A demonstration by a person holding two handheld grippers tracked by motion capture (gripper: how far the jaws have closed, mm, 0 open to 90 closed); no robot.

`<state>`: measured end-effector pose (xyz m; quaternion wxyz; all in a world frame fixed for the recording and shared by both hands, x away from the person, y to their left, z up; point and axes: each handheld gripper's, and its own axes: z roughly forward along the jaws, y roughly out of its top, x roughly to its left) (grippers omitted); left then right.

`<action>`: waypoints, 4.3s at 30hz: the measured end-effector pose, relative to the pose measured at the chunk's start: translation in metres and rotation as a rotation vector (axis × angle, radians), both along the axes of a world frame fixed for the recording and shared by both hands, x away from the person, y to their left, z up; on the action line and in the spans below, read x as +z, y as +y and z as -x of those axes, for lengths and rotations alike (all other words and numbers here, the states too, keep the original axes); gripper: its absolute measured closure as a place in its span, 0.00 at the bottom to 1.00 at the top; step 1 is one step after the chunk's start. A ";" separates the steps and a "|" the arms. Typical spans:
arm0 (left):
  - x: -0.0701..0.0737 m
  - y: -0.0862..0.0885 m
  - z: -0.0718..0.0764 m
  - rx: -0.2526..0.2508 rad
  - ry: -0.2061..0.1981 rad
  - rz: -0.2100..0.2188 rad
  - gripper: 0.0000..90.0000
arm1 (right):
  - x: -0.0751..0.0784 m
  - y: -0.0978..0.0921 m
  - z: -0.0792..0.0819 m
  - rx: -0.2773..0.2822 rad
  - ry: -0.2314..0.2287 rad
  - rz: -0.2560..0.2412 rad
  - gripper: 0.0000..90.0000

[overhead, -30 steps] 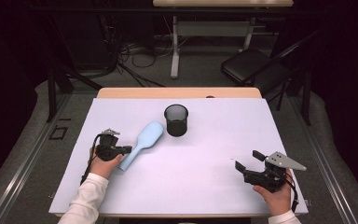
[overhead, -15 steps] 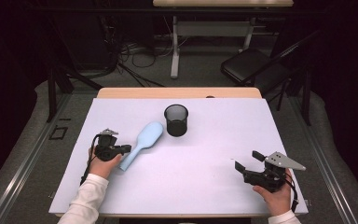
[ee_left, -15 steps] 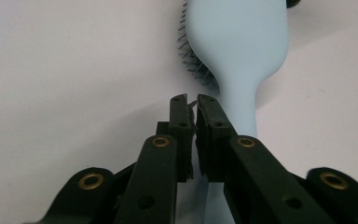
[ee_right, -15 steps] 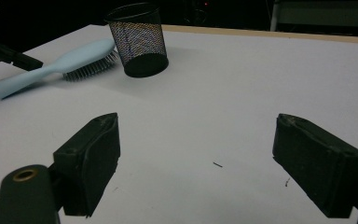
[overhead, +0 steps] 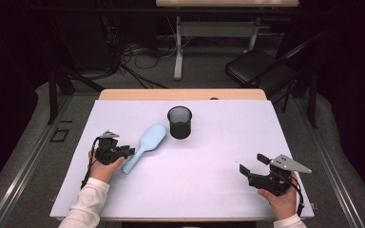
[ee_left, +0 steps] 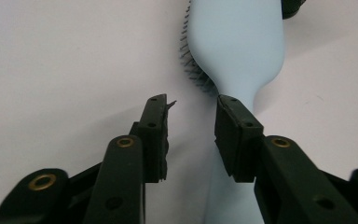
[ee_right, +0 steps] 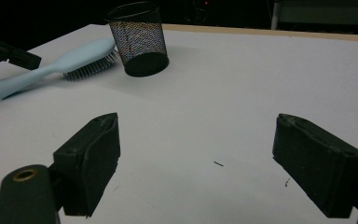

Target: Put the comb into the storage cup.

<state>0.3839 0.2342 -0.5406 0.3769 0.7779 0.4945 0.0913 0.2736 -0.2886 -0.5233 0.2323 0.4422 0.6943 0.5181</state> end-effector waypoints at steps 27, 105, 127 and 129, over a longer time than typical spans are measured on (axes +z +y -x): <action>0.012 -0.005 0.004 0.008 -0.068 -0.003 0.46 | -0.001 0.001 -0.001 0.004 0.007 -0.006 0.16; 0.033 -0.052 -0.021 -0.107 0.057 -0.228 0.07 | -0.002 0.002 0.000 0.010 0.009 0.001 0.16; 0.026 -0.055 -0.023 -0.089 0.052 -0.253 0.27 | -0.002 0.003 0.000 0.013 0.010 0.003 0.16; 0.026 -0.055 -0.023 -0.085 0.048 -0.251 0.27 | -0.002 0.003 0.000 0.013 0.012 0.006 0.16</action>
